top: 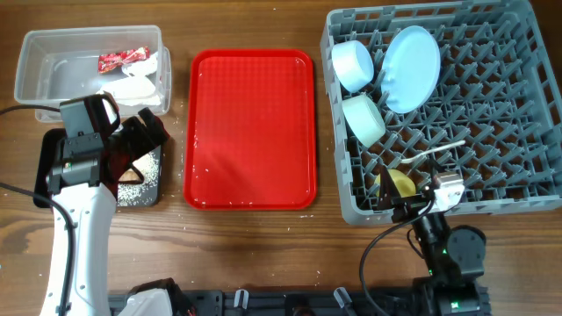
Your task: Sort waste into correct bins and load items into the dishwasher rack
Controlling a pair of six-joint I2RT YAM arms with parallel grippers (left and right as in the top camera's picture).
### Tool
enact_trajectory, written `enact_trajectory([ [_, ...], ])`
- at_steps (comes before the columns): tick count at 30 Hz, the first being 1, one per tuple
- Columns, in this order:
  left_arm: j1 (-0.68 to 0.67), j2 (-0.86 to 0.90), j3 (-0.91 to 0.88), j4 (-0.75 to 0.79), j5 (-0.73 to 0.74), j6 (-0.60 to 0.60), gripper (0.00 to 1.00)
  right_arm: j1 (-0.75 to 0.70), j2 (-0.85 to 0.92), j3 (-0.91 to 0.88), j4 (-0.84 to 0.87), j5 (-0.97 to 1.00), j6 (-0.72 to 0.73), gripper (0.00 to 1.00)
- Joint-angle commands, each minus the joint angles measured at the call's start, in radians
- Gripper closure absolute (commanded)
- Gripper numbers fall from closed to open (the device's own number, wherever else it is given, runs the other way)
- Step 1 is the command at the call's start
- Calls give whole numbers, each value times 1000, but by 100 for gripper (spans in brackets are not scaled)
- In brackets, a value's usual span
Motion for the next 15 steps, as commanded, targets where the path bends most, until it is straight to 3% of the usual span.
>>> enact_trajectory([
  [1,7,-9,14,0,-3,2,0,-4,-24,-11,18,-10,-29,0],
  [15,7,-9,14,0,-3,1,0,-4,-61,-32,63,-10,-29,0],
])
